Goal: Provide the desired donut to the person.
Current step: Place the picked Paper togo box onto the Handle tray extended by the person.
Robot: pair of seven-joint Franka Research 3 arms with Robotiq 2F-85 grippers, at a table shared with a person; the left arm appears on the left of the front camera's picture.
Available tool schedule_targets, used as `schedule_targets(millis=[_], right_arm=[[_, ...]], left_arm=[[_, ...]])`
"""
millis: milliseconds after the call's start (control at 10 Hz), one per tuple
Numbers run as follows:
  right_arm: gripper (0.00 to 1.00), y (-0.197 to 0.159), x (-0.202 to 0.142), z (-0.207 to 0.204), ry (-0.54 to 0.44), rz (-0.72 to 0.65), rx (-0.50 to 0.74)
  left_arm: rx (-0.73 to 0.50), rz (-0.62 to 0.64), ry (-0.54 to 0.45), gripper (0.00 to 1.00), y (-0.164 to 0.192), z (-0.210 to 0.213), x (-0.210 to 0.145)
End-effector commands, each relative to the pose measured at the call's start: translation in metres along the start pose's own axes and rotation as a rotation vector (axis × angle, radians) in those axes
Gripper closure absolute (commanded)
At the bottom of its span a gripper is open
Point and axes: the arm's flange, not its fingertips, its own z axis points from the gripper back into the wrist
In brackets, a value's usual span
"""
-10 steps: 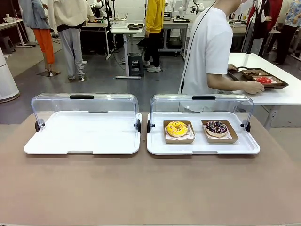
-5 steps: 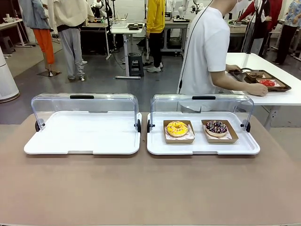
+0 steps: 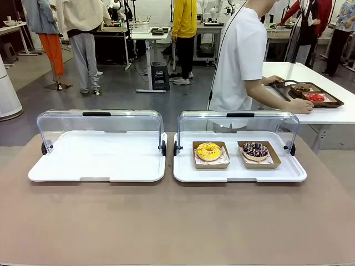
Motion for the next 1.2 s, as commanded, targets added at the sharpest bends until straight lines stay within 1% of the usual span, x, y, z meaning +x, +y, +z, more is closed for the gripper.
schedule_targets(millis=[0,1100], right_arm=[[0.0,0.0006,0.0013,-0.0012,-0.005,0.002,0.002],[0.0,0.0006,0.0013,-0.0012,-0.005,0.002,0.002]], left_arm=[[0.007,0.002,-0.017,0.0,-0.0001,-0.0004,-0.0011],[0.007,0.002,-0.017,0.0,-0.0001,-0.0004,-0.0011]])
